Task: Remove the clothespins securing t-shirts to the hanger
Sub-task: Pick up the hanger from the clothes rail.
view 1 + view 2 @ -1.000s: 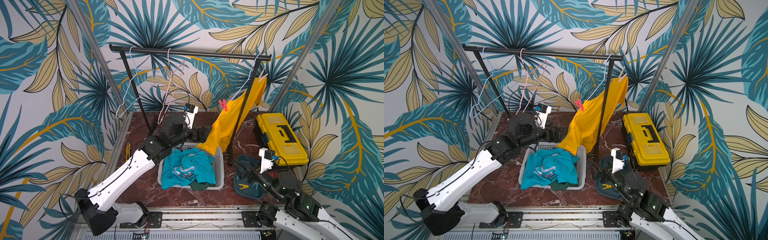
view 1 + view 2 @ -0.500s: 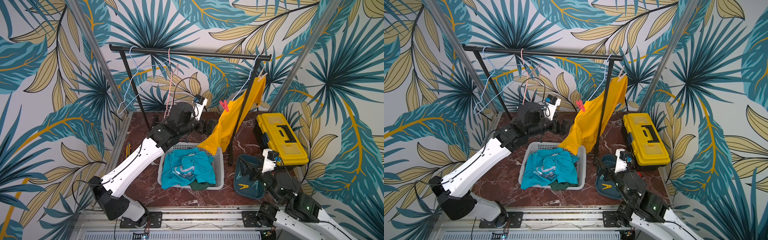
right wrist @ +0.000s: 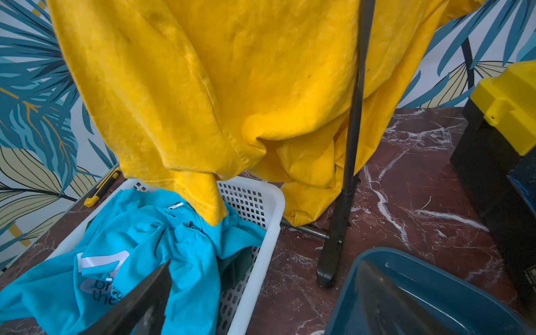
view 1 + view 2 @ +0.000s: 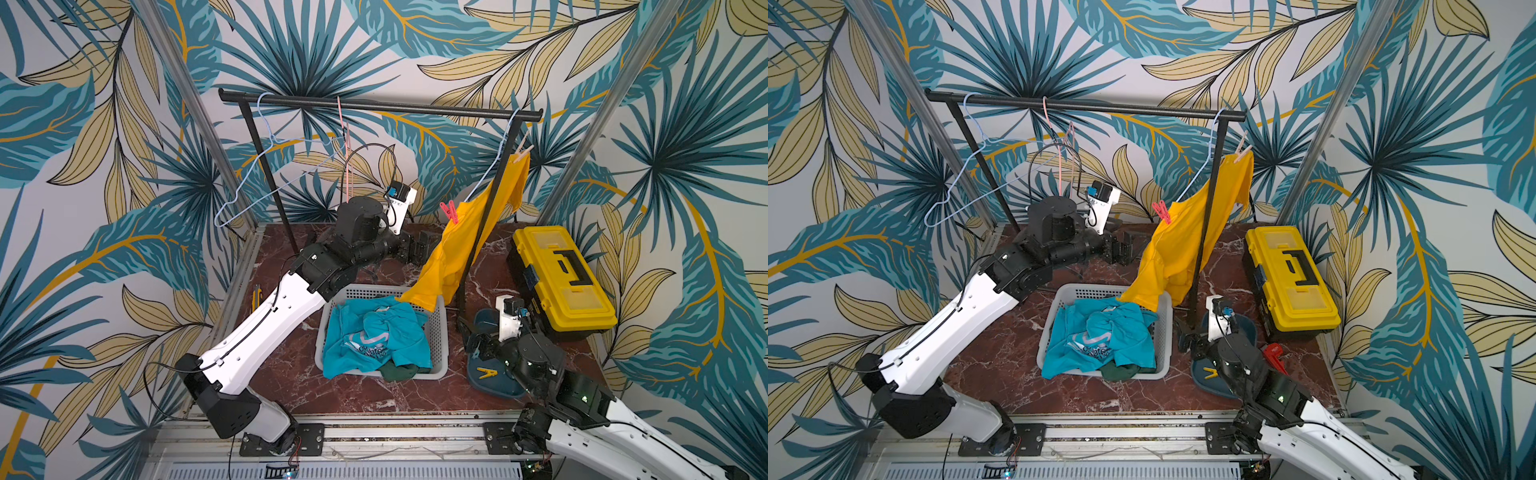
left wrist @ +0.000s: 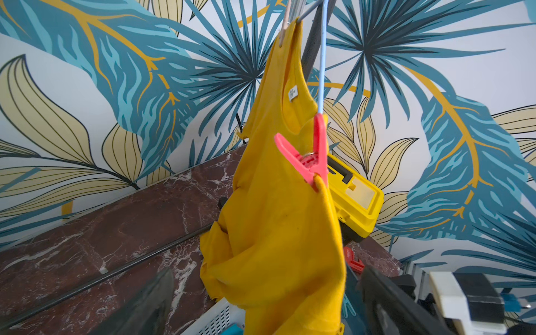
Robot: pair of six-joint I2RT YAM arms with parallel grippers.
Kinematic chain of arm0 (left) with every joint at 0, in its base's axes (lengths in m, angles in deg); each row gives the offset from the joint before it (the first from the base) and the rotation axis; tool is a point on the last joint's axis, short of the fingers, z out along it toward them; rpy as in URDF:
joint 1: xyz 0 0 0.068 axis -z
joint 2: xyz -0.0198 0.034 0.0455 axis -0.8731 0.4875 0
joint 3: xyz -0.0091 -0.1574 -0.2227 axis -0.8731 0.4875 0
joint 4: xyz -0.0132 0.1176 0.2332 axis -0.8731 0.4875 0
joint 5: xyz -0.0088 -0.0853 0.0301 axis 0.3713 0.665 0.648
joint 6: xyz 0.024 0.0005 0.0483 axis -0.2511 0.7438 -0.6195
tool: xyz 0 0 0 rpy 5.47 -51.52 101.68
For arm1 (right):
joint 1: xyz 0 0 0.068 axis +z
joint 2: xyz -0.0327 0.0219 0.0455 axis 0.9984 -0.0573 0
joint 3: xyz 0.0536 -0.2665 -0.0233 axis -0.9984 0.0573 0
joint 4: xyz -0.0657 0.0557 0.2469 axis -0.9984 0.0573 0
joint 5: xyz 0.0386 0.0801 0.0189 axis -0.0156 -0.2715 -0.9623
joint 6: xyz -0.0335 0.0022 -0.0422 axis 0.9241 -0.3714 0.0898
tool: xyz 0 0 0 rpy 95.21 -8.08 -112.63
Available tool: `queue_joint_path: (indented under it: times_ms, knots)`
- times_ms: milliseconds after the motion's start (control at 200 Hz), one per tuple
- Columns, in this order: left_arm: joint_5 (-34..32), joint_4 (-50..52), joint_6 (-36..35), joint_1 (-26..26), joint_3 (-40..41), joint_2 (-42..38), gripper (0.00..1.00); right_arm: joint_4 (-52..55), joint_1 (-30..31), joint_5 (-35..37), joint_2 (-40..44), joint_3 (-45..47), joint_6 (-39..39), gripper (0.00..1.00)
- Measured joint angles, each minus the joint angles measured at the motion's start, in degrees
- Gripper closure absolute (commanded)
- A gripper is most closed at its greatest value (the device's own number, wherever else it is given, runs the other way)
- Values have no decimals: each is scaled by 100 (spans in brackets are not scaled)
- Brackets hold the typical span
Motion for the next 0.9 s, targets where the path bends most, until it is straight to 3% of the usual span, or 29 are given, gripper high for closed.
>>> queue_joint_path:
  times_ms: [411, 531, 901]
  knots:
    - [59, 74, -76, 315, -643, 619, 0, -304, 0, -197, -31, 35, -17, 1]
    - [-39, 271, -254, 396, -892, 938, 6, -337, 0, -254, -31, 85, -70, 0]
    - [-337, 463, -450, 424, -1126, 1172, 55, -330, 0, -293, 142, 208, -177, 0]
